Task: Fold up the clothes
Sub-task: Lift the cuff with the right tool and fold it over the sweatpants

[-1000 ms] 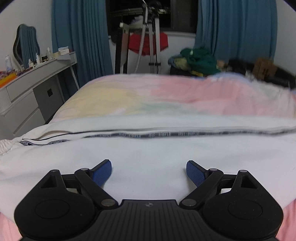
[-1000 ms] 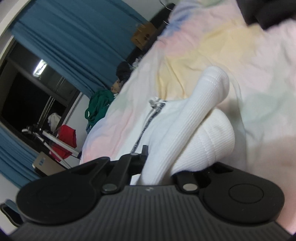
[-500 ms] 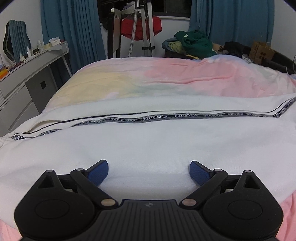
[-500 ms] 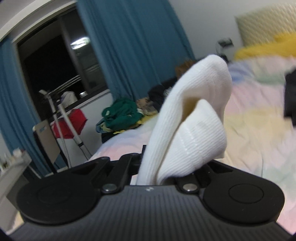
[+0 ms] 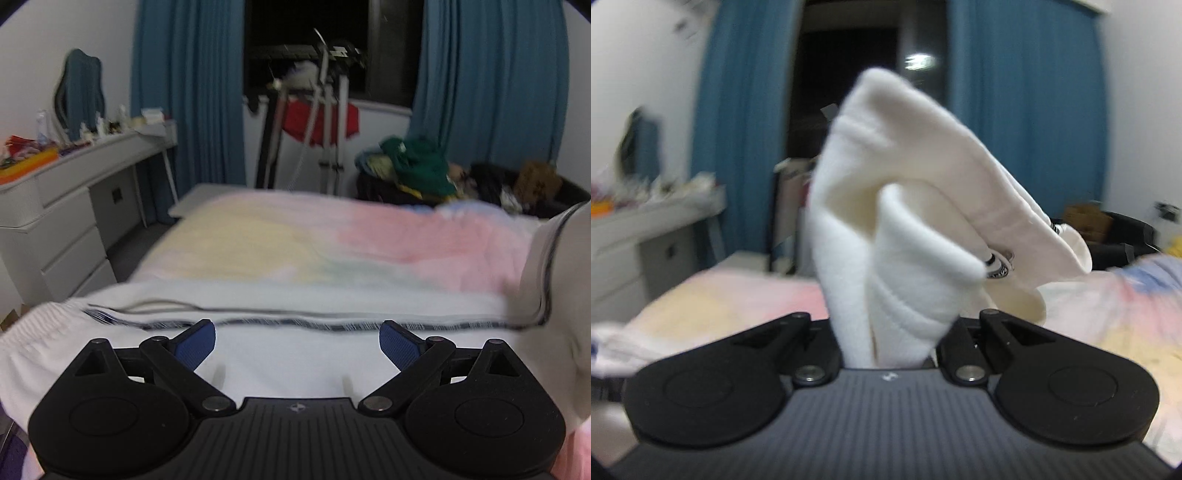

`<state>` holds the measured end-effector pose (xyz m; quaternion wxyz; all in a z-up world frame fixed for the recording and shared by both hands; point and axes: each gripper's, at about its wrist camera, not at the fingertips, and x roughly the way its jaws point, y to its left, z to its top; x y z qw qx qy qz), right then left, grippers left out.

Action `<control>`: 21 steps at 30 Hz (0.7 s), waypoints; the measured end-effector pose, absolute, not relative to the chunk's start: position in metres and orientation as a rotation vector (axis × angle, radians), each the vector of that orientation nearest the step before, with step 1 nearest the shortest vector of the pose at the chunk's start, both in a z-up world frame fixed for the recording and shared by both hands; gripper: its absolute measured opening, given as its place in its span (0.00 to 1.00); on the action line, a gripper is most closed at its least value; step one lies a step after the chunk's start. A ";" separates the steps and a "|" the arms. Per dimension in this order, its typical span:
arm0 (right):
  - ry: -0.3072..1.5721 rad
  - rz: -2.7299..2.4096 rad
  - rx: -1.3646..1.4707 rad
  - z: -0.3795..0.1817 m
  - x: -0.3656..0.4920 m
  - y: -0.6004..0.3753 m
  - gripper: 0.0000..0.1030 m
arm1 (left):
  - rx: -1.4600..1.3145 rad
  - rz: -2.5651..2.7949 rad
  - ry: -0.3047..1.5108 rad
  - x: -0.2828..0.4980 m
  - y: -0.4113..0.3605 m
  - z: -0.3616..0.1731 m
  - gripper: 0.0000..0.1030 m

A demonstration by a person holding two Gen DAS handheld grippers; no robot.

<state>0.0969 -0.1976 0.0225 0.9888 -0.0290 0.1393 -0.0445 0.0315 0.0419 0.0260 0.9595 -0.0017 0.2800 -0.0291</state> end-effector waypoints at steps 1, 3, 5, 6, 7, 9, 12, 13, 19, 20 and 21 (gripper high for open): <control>0.302 -0.051 -0.083 0.014 0.100 -0.182 0.10 | -0.016 -0.056 0.558 0.028 0.047 0.031 0.94; 0.380 0.023 -0.158 -0.014 0.105 -0.151 0.10 | -0.045 -0.051 0.542 0.028 0.056 0.037 0.94; 0.474 0.074 -0.276 -0.047 0.107 -0.123 0.10 | -0.076 -0.048 0.537 0.029 0.064 0.041 0.94; 0.521 0.099 -0.336 -0.064 0.109 -0.109 0.10 | -0.088 -0.049 0.538 0.029 0.066 0.042 0.94; 0.542 0.115 -0.422 -0.079 0.107 -0.098 0.10 | -0.099 -0.051 0.540 0.030 0.069 0.043 0.94; 0.552 0.137 -0.586 -0.101 0.101 -0.079 0.10 | -0.105 -0.058 0.544 0.030 0.069 0.042 0.94; 0.523 0.142 -0.716 -0.109 0.092 -0.069 0.11 | -0.102 -0.082 0.545 0.031 0.066 0.040 0.94; 0.524 0.145 -0.700 -0.108 0.092 -0.071 0.12 | -0.100 -0.091 0.545 0.032 0.064 0.039 0.94; 0.555 0.170 -0.549 -0.094 0.099 -0.069 0.19 | -0.103 -0.149 0.573 0.040 0.051 0.024 0.94; 0.566 0.181 -0.503 -0.089 0.099 -0.071 0.25 | -0.108 -0.155 0.572 0.040 0.050 0.023 0.94; 0.576 0.193 -0.454 -0.084 0.098 -0.074 0.28 | -0.112 -0.161 0.571 0.040 0.049 0.022 0.94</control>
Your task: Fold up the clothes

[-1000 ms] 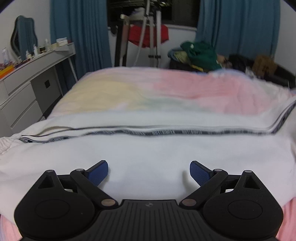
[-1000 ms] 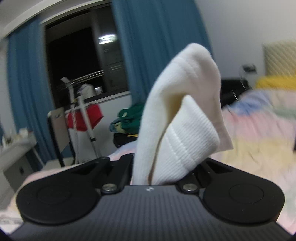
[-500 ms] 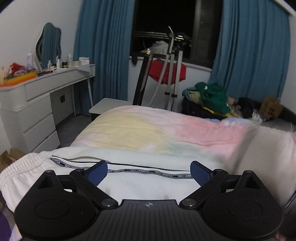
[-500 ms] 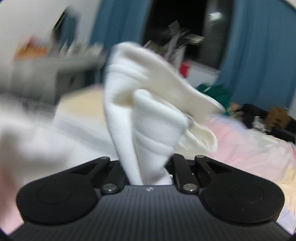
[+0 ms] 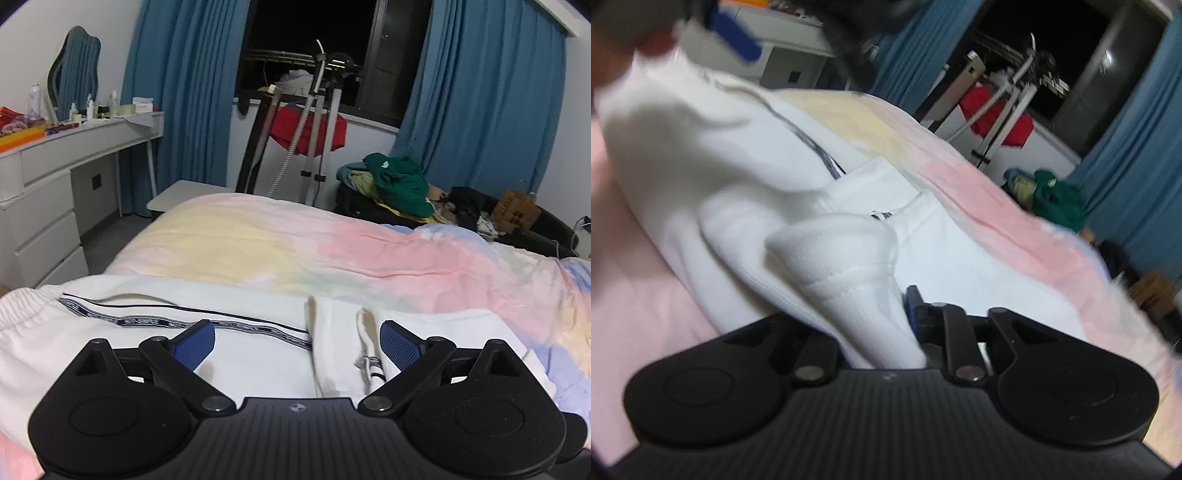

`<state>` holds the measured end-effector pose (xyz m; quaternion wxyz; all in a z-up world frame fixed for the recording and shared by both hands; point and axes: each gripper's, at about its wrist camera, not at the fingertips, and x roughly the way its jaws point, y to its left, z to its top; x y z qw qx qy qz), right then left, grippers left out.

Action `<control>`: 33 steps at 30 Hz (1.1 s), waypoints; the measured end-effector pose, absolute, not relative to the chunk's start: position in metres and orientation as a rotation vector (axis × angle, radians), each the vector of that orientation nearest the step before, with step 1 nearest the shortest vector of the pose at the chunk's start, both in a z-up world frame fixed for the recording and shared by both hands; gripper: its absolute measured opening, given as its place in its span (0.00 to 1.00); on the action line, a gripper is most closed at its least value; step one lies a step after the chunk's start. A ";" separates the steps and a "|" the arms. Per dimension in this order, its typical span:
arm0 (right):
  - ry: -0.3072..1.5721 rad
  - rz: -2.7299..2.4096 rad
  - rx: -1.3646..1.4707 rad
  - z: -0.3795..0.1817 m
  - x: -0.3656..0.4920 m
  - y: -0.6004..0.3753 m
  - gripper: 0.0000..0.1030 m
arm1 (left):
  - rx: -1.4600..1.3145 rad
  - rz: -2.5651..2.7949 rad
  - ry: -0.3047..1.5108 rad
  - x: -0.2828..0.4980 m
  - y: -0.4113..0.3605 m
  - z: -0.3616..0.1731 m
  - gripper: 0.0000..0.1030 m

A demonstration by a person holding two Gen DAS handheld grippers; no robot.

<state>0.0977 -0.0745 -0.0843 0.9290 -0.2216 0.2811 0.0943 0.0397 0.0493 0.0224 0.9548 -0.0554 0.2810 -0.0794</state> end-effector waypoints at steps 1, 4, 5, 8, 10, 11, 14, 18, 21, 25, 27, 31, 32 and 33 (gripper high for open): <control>0.587 0.214 -0.399 -0.078 0.098 -0.080 0.36 | -0.117 -0.167 0.569 0.040 0.049 0.021 0.94; 0.620 0.295 -0.208 -0.059 0.089 -0.103 0.56 | -0.106 -0.172 0.555 0.039 0.044 0.020 0.94; 0.621 0.309 -0.153 -0.052 0.083 -0.110 0.60 | -0.101 -0.173 0.551 0.039 0.043 0.019 0.94; 0.611 0.304 -0.018 -0.035 0.069 -0.135 0.66 | -0.099 -0.183 0.539 0.037 0.040 0.018 0.94; 0.606 0.254 0.064 -0.025 0.062 -0.153 0.69 | -0.108 -0.196 0.536 0.035 0.037 0.017 0.94; 0.603 0.226 0.112 -0.020 0.060 -0.163 0.69 | -0.108 -0.202 0.531 0.033 0.034 0.017 0.94; 0.562 0.212 0.245 -0.013 0.053 -0.193 0.70 | -0.101 -0.223 0.521 0.028 0.026 0.016 0.94; 0.576 0.083 0.258 -0.026 0.067 -0.215 0.71 | -0.040 -0.247 0.537 0.027 0.003 0.004 0.94; 0.618 -0.026 0.218 -0.042 0.081 -0.222 0.71 | 0.046 -0.249 0.575 0.029 -0.016 -0.013 0.94; 0.700 -0.077 0.204 -0.062 0.093 -0.223 0.71 | 0.138 -0.212 0.673 0.039 -0.035 -0.039 0.94; 0.730 -0.090 0.191 -0.070 0.098 -0.221 0.72 | 0.150 -0.205 0.695 0.043 -0.037 -0.047 0.94; 0.762 -0.103 0.178 -0.083 0.103 -0.216 0.73 | 0.127 -0.203 0.712 0.049 -0.035 -0.054 0.94; 0.765 -0.105 0.180 -0.085 0.104 -0.217 0.73 | 0.118 -0.200 0.712 0.049 -0.032 -0.054 0.94; 0.765 -0.107 0.185 -0.084 0.103 -0.217 0.73 | 0.109 -0.196 0.713 0.048 -0.029 -0.053 0.94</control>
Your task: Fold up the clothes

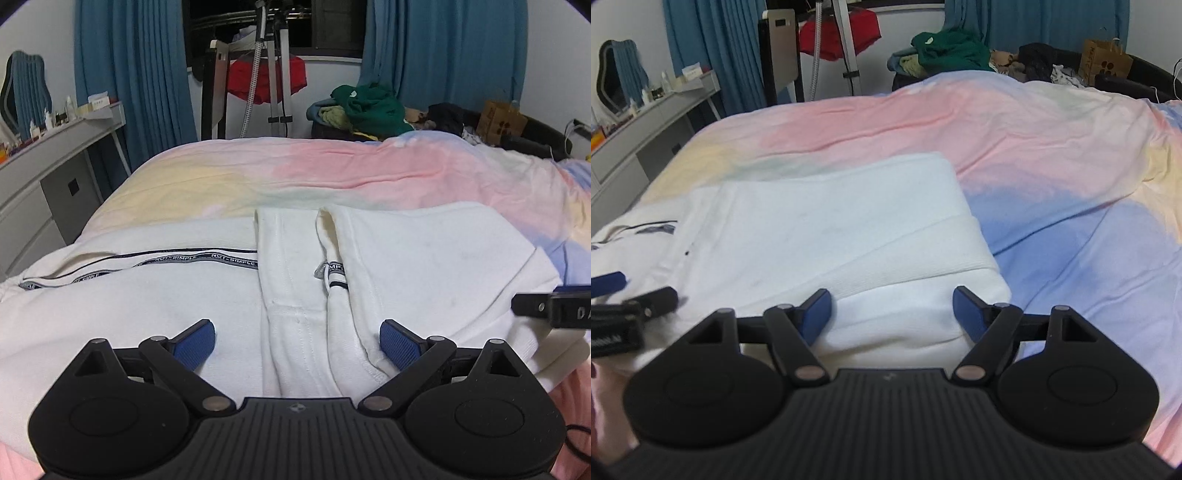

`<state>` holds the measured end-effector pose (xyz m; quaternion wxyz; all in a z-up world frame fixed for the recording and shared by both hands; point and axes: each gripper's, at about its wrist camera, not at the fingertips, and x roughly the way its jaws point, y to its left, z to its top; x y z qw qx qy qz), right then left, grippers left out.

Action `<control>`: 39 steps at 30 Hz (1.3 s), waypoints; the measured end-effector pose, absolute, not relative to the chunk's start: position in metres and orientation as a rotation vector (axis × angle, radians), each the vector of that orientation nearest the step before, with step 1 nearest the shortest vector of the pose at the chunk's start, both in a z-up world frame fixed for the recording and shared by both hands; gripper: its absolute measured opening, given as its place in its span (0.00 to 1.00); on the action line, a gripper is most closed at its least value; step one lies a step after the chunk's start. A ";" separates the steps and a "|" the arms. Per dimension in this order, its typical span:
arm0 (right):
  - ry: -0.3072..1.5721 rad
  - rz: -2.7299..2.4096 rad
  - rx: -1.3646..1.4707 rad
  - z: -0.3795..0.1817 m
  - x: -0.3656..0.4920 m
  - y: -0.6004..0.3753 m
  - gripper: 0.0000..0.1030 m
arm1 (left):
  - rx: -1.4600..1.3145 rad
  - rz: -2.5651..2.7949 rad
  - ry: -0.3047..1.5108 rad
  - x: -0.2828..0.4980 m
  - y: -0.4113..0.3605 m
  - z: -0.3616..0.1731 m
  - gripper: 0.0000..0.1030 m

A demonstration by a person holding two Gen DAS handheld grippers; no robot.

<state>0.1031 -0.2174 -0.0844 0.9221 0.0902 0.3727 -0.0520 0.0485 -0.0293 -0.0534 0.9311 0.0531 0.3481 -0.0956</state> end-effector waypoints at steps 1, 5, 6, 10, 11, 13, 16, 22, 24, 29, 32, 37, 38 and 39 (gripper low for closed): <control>0.765 -0.108 0.191 -0.084 0.102 -0.218 0.73 | 0.097 -0.185 0.713 0.047 -0.023 -0.050 0.94; 0.762 -0.106 0.214 -0.080 0.100 -0.225 0.73 | 0.022 -0.126 0.729 0.039 0.009 -0.033 0.94; 0.761 -0.105 0.220 -0.078 0.100 -0.226 0.73 | -0.003 -0.108 0.737 0.036 0.019 -0.027 0.94; 0.753 -0.103 0.245 -0.076 0.096 -0.229 0.73 | -0.123 -0.018 0.780 0.029 0.065 -0.009 0.94; 0.751 -0.103 0.246 -0.075 0.096 -0.229 0.73 | -0.159 0.009 0.794 0.028 0.079 -0.006 0.95; 0.749 -0.102 0.249 -0.074 0.094 -0.230 0.73 | -0.242 0.063 0.825 0.025 0.108 -0.005 0.95; 0.748 -0.100 0.256 -0.073 0.092 -0.230 0.73 | -0.458 0.147 0.881 0.020 0.159 -0.010 0.95; 0.735 -0.107 0.271 -0.073 0.092 -0.230 0.72 | -1.033 0.216 0.922 0.015 0.251 -0.055 0.97; 0.730 -0.112 0.276 -0.073 0.092 -0.229 0.71 | -1.137 0.234 0.912 0.018 0.269 -0.070 0.96; 0.709 -0.119 0.228 -0.069 0.092 -0.222 0.72 | -1.179 0.267 0.858 0.032 0.287 -0.079 0.95; 0.699 -0.070 0.193 -0.066 0.092 -0.214 0.72 | -1.166 0.310 0.795 0.039 0.296 -0.077 0.94; 0.724 -0.029 0.129 -0.070 0.092 -0.198 0.72 | -1.061 0.461 0.710 0.048 0.312 -0.071 0.74; 0.738 -0.031 0.108 -0.074 0.093 -0.195 0.72 | -1.053 0.474 0.702 0.049 0.316 -0.071 0.65; 0.755 -0.037 0.091 -0.079 0.095 -0.193 0.72 | -1.047 0.483 0.696 0.050 0.318 -0.070 0.58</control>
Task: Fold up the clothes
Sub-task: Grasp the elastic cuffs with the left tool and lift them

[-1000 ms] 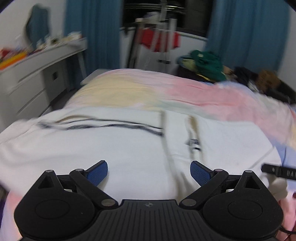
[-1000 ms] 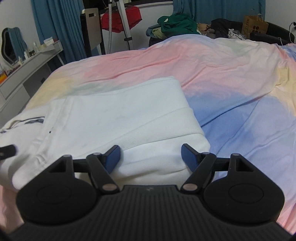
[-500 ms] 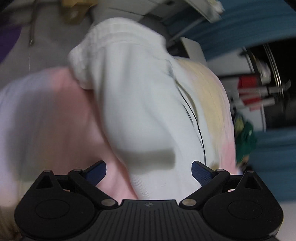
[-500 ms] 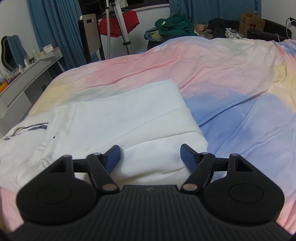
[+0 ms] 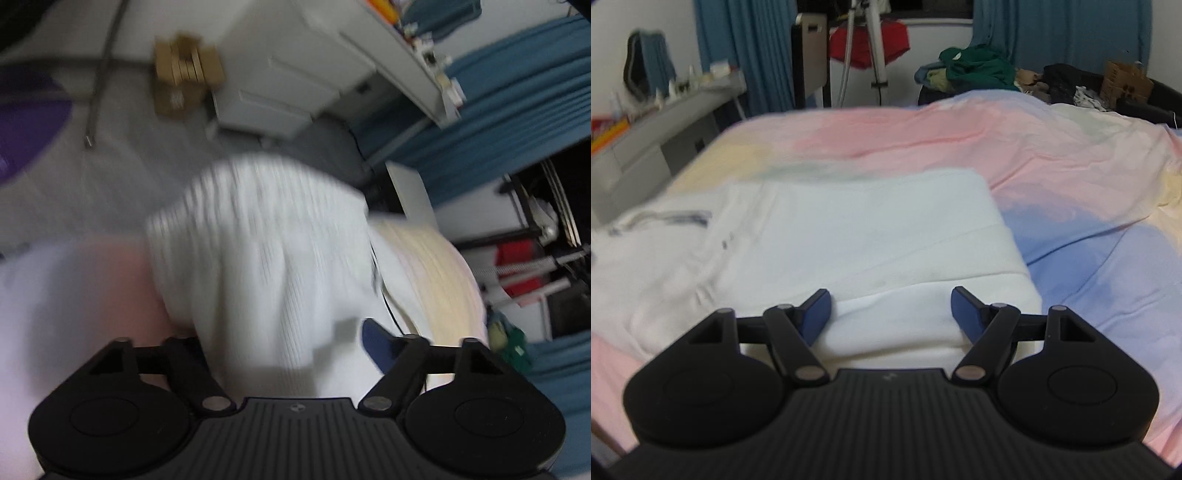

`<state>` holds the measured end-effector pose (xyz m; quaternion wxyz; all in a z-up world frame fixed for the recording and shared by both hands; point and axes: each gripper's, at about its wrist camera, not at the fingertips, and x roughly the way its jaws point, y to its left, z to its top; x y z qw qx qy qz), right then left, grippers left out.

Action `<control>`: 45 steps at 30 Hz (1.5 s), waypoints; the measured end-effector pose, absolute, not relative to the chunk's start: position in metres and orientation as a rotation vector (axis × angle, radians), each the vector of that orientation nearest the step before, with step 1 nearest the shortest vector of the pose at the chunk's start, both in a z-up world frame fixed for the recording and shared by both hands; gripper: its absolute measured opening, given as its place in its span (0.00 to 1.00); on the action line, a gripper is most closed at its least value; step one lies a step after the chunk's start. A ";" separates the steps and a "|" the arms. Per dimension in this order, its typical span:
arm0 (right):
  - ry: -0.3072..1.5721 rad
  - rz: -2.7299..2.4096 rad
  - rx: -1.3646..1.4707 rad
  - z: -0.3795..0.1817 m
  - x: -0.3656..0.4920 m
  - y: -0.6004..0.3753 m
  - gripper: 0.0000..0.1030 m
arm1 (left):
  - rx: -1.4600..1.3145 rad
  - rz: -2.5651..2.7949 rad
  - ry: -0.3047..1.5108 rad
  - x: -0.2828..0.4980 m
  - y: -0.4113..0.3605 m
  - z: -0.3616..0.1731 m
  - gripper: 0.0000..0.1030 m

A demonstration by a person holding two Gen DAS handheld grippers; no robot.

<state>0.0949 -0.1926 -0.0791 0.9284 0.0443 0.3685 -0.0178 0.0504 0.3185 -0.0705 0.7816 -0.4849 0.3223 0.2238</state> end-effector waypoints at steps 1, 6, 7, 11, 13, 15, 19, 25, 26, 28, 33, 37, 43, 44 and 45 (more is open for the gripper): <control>0.772 -0.042 0.074 -0.084 0.097 -0.190 0.72 | -1.042 0.493 0.690 0.052 0.321 -0.070 0.55; 0.794 -0.057 0.026 -0.094 0.101 -0.181 0.77 | -0.905 0.501 0.634 0.056 0.294 -0.043 0.21; 0.794 -0.058 0.030 -0.094 0.100 -0.181 0.77 | -0.849 0.498 0.606 0.058 0.281 -0.030 0.20; 0.791 -0.048 0.074 -0.089 0.097 -0.189 0.77 | -0.629 0.465 0.474 0.062 0.223 0.027 0.17; 0.779 -0.046 0.134 -0.083 0.093 -0.198 0.77 | -0.550 0.432 0.405 0.063 0.189 0.054 0.16; 0.766 -0.044 0.197 -0.077 0.090 -0.207 0.77 | -0.478 0.393 0.344 0.062 0.151 0.079 0.16; 0.713 -0.110 0.335 -0.064 0.078 -0.242 0.77 | -0.335 0.296 0.206 0.050 0.049 0.123 0.16; 0.615 -0.253 0.523 -0.049 0.056 -0.308 0.77 | -0.170 0.122 0.090 0.042 -0.111 0.140 0.16; 0.598 -0.275 0.558 -0.048 0.051 -0.319 0.77 | -0.137 0.093 0.083 0.041 -0.135 0.134 0.16; 0.570 -0.317 0.626 -0.048 0.043 -0.338 0.77 | -0.077 0.033 0.080 0.038 -0.181 0.120 0.16; 0.500 -0.394 0.758 -0.052 0.026 -0.380 0.77 | 0.117 -0.102 0.138 0.030 -0.282 0.050 0.16; 0.431 -0.433 0.791 -0.050 0.016 -0.399 0.79 | 0.241 -0.167 0.223 0.031 -0.329 -0.004 0.16; 0.427 -0.276 1.007 -0.070 0.020 -0.413 0.80 | 0.379 -0.226 0.242 0.031 -0.333 -0.034 0.30; 0.433 -0.235 1.047 -0.073 0.023 -0.412 0.80 | 0.393 -0.244 0.253 0.034 -0.325 -0.037 0.44; 0.437 -0.197 1.065 -0.074 0.025 -0.410 0.80 | 0.402 -0.277 0.274 0.035 -0.319 -0.036 0.61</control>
